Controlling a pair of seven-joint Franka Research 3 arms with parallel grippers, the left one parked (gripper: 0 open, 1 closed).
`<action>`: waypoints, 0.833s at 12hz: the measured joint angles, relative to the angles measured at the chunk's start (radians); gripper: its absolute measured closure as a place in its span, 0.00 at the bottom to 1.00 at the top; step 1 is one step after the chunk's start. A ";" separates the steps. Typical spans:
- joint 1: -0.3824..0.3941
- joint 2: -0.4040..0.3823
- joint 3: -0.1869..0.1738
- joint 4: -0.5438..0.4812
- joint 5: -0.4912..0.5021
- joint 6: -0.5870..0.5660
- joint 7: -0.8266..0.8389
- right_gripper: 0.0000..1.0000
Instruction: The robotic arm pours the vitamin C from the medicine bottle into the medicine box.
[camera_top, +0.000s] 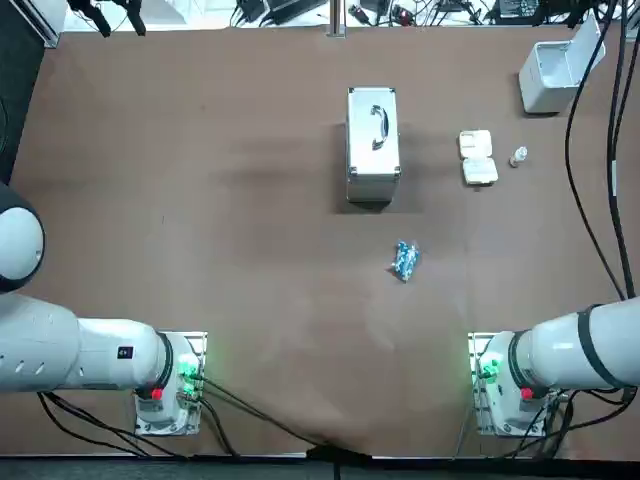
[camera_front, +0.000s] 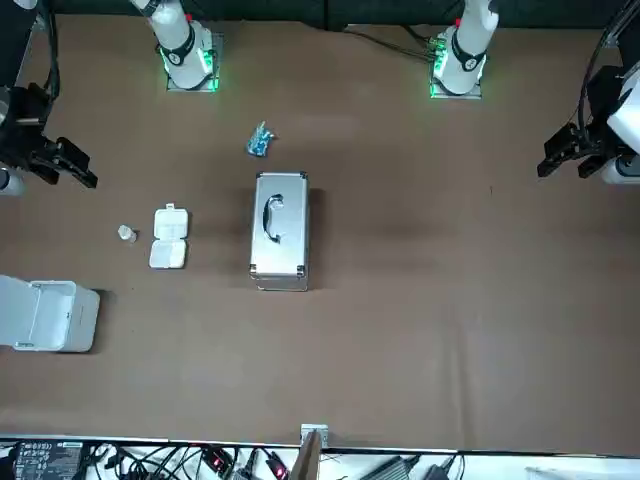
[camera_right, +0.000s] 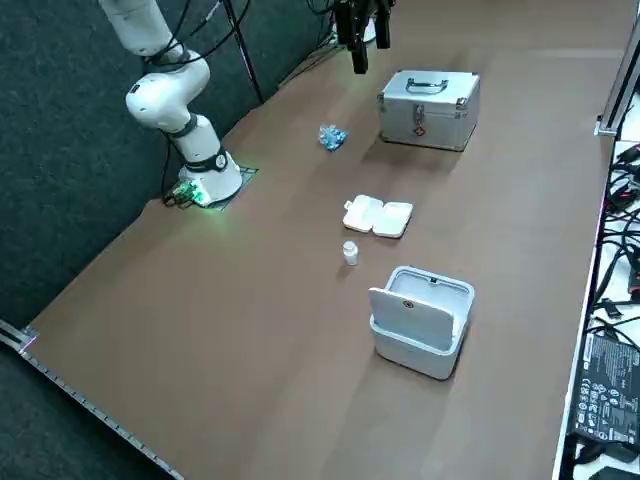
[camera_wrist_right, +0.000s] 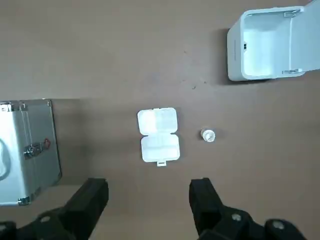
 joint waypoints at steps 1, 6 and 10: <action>0.000 0.000 0.002 -0.003 0.000 -0.003 -0.008 0.00; -0.002 0.003 0.002 -0.019 0.048 -0.012 -0.085 0.00; -0.011 0.009 -0.002 -0.020 0.070 -0.014 -0.154 0.00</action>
